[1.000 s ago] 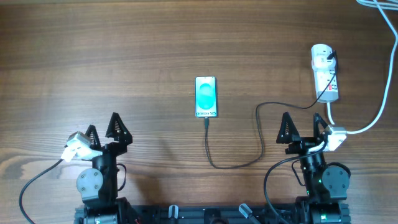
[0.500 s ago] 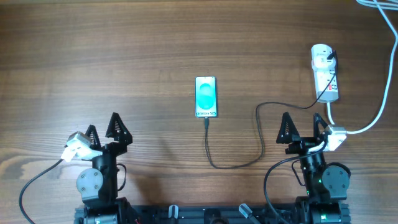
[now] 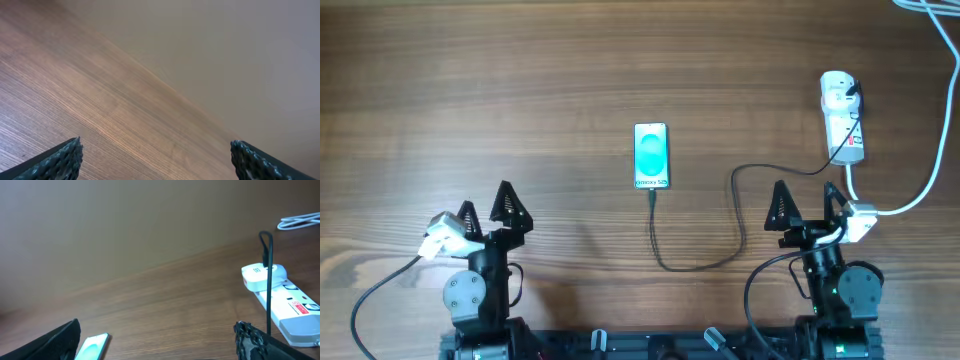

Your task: Plug charger to phone and switch on socket

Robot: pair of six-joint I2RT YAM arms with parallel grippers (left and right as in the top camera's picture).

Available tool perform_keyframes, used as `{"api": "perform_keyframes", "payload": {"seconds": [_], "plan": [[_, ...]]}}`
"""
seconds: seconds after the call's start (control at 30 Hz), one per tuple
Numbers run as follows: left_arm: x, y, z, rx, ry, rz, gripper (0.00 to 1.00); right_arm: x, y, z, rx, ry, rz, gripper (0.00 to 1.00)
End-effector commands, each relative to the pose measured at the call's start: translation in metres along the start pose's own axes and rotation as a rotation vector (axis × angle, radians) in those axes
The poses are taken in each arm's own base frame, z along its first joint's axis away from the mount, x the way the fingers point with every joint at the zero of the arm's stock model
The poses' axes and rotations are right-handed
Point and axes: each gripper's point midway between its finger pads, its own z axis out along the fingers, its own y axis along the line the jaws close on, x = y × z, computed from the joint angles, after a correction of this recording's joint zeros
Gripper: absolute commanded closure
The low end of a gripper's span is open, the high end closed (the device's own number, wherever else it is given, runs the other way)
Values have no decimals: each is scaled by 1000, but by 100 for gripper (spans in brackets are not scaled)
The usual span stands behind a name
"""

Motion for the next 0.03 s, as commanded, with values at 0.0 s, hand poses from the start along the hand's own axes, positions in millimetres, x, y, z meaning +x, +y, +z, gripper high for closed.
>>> {"api": "perform_keyframes", "payload": {"seconds": [0.0], "plan": [[-1, 2, 0, -6, -13, -2, 0, -2, 5, -1, -24, -9, -13, 0]]}}
